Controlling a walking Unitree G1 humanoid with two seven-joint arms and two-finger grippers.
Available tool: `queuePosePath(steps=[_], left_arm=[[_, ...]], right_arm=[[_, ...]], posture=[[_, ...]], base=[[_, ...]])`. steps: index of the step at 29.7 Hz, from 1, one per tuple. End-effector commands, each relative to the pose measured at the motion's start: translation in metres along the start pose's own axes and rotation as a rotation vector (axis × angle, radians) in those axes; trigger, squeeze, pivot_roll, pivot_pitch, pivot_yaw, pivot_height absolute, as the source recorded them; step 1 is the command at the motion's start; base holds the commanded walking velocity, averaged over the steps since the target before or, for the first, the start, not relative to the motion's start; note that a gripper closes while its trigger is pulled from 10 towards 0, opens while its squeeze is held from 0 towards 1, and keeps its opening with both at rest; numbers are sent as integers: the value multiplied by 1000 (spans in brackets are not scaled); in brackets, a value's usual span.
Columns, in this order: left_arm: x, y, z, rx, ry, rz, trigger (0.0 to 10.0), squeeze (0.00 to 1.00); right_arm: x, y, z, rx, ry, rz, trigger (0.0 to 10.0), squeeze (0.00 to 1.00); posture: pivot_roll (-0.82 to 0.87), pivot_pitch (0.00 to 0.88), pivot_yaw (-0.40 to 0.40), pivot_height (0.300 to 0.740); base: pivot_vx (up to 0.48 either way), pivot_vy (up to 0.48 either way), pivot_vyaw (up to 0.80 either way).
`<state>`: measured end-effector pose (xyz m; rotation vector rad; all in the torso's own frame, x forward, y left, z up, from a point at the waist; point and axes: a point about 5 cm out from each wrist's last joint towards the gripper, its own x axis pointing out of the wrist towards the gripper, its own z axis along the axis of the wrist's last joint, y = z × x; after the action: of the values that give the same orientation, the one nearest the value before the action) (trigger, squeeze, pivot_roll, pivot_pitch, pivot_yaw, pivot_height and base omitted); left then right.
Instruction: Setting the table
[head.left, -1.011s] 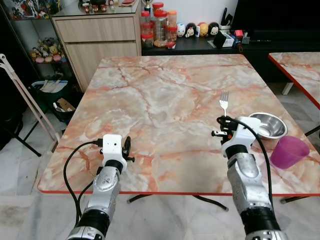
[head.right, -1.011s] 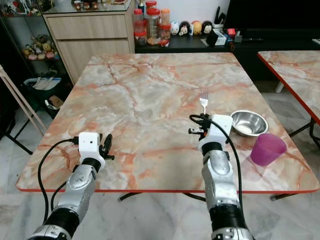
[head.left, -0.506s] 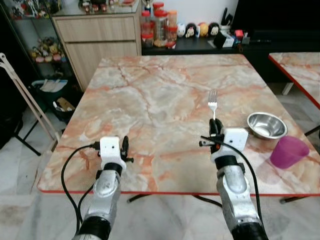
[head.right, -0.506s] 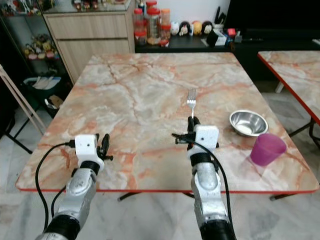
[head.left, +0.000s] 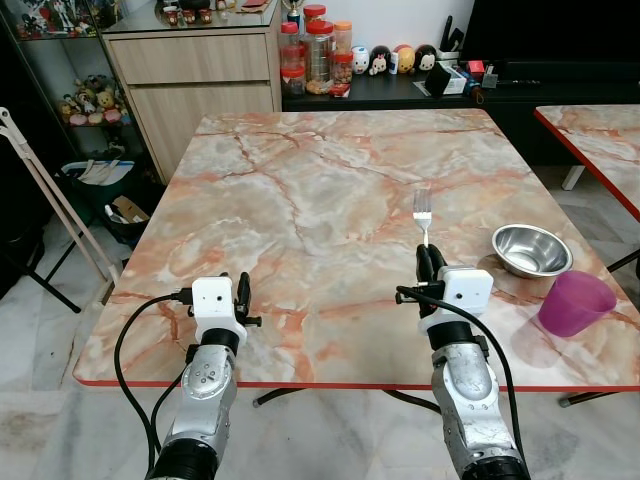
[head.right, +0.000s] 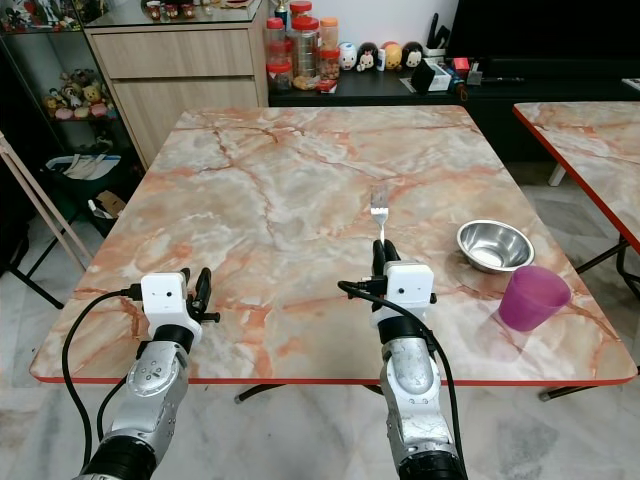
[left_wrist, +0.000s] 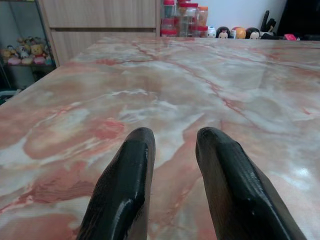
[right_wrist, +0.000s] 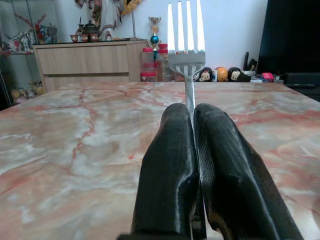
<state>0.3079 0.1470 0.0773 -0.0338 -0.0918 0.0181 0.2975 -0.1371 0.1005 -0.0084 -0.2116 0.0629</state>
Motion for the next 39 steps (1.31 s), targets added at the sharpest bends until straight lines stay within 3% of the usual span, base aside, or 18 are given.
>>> queuePosePath(steps=[1, 39], left_arm=[[-2, 2, 4, 4, -27, 15, 10000, 0], [4, 6, 8, 8, -32, 34, 10000, 0]], right_arm=[[0, 3, 1, 6, -8, 3, 10000, 0], [5, 0, 1, 6, 2, -25, 10000, 0]], posture=[[-55, 0, 28, 740], [-48, 0, 34, 740]], base=[[0, 0, 0], [0, 0, 0]])
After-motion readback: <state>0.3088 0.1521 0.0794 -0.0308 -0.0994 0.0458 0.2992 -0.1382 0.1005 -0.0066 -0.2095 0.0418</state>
